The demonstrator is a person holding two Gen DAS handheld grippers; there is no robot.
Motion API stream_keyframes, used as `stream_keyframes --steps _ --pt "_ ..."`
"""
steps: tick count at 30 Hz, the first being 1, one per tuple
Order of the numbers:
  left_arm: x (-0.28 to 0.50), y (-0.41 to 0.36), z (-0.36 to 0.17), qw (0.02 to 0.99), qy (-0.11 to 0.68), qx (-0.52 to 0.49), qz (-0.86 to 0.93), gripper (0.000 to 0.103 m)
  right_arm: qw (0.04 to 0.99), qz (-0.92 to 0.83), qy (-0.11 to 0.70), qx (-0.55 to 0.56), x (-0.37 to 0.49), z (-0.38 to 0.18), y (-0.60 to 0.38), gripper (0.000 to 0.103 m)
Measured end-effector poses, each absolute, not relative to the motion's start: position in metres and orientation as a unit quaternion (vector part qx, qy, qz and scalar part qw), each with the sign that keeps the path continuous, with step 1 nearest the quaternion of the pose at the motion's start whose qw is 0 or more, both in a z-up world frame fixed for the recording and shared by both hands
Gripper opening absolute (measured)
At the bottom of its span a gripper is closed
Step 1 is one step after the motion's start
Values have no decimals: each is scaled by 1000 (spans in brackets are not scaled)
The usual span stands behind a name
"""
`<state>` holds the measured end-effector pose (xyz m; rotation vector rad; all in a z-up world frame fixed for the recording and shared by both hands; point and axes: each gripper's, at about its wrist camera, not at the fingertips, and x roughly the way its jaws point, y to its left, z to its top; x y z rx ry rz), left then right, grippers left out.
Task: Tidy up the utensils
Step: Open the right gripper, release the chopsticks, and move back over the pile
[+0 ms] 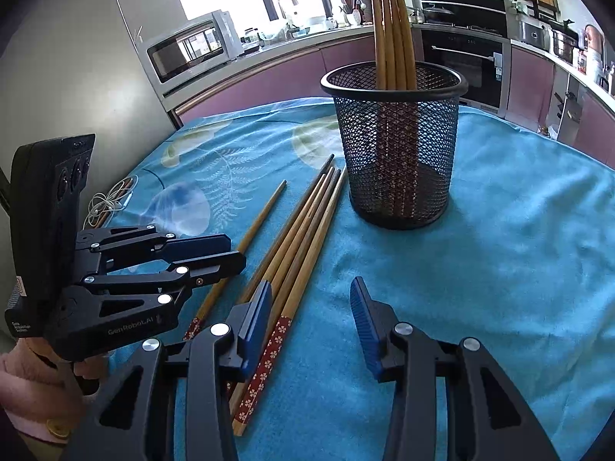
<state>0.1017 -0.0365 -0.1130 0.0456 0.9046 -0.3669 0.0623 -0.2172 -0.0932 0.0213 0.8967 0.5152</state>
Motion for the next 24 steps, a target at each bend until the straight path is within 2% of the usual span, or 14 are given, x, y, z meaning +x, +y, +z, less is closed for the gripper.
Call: stream_keyframes --steps 5,18,20,22,24 --pt "102 -36 -112 882 438 19 -173 23 868 234 437 -1 67 -97 -213 32" --pt "101 -34 -112 878 445 16 -179 25 867 221 446 -27 73 -97 -204 29" --pt "102 -33 -113 877 445 15 -180 24 867 219 447 -33 72 -97 -204 28" --pt "103 -33 -113 876 447 14 -179 23 866 213 450 -42 73 -98 -204 21" --pt "104 -32 -113 876 448 14 -178 23 867 211 450 -45 74 -99 -203 21"
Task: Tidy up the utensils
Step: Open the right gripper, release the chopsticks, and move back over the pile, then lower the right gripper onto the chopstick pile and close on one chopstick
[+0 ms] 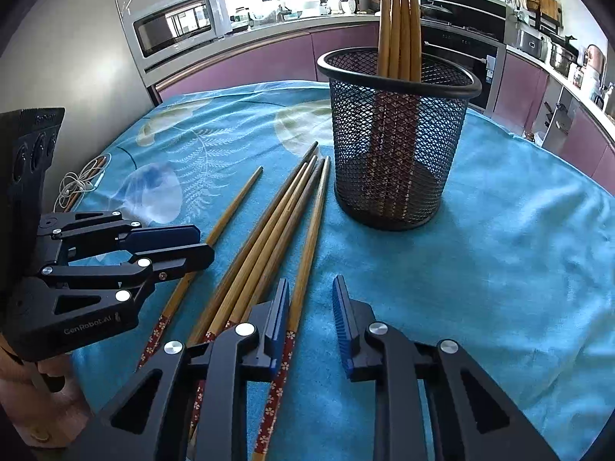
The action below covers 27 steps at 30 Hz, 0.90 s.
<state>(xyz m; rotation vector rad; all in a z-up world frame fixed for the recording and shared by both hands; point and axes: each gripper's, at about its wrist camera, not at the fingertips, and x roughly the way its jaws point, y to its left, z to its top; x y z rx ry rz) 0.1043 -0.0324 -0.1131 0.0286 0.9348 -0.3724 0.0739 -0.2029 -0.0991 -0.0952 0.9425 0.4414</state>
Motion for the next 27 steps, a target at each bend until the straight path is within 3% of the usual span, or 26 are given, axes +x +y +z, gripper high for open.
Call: stream_keyframes --steps 6,10,17,27 --pt "107 -40 -113 877 447 33 -174 23 869 207 445 -61 81 -100 -196 21" --pt "110 -41 -113 877 448 31 -170 23 870 208 443 -58 88 -101 -192 13" --pt "115 -37 -113 877 451 7 -164 13 868 215 447 -27 92 -101 -197 7" --pt "113 -31 -112 877 453 -24 -160 8 866 231 443 7 85 -91 -213 5"
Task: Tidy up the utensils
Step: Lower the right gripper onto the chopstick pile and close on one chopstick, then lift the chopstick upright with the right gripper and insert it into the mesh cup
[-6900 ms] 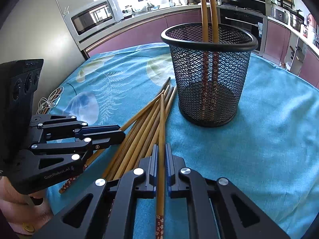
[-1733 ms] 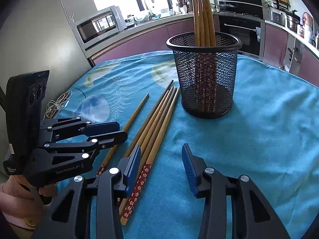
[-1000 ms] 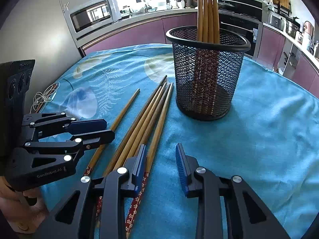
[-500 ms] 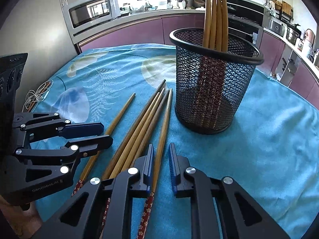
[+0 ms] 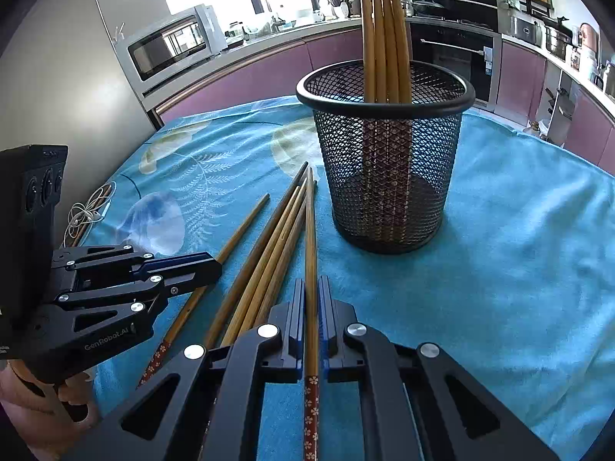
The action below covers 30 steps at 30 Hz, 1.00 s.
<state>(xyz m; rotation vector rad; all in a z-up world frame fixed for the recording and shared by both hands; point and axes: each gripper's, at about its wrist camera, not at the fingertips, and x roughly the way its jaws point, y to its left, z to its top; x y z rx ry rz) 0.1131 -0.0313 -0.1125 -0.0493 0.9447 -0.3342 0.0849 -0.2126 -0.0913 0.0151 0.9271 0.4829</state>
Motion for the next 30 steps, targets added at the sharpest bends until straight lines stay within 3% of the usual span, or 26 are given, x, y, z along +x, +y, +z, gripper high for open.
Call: stream_keyframes --steps 15,22,30 --pt "102 -36 -107 871 449 -27 -196 6 856 255 449 11 78 -93 -210 5" --pt "104 -41 -114 866 460 -6 -195 12 852 249 460 5 82 -100 -207 6" --pt "109 -45 -115 866 460 -1 -194 9 851 252 460 -1 86 -100 -205 6"
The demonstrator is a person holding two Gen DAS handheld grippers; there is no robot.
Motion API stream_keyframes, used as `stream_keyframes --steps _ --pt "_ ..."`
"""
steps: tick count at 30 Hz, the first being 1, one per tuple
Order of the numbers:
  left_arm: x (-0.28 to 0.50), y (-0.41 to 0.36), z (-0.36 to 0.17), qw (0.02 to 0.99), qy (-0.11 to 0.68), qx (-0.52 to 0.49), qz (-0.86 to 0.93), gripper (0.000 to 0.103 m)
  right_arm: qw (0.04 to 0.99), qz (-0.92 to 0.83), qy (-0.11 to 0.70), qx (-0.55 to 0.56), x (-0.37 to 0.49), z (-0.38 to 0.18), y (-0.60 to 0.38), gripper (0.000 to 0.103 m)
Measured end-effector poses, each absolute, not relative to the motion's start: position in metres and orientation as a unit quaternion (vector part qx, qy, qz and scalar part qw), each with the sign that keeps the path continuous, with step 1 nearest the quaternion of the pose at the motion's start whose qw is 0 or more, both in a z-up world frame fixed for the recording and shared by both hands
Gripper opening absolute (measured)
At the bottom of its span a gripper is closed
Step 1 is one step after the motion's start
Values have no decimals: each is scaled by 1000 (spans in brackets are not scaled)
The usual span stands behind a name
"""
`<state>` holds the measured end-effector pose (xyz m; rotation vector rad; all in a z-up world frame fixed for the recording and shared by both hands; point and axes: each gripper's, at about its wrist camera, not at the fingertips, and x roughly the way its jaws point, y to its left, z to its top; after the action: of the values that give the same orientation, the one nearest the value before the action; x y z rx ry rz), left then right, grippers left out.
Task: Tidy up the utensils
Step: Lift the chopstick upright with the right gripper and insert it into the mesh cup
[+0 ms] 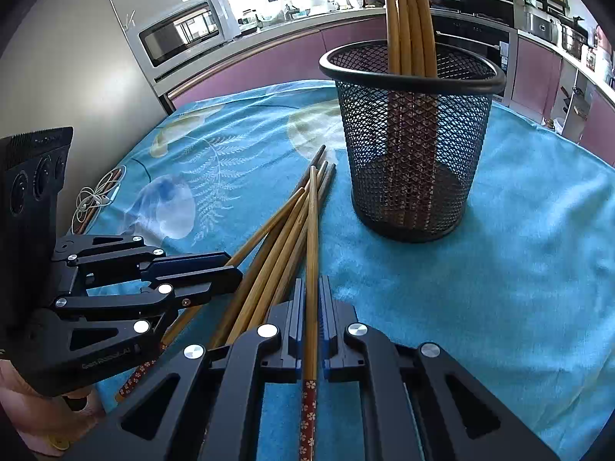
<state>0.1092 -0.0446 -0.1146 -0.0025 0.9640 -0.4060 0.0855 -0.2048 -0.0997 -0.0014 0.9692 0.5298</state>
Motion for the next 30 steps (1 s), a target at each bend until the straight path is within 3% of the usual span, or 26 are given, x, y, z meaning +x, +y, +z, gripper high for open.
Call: stream_keyframes --steps 7,30 --pt "106 -34 -104 870 451 -29 -198 8 860 265 436 8 75 -82 -215 6" --pt "94 -13 2 896 339 -98 -271 7 912 265 311 32 64 5 -253 6"
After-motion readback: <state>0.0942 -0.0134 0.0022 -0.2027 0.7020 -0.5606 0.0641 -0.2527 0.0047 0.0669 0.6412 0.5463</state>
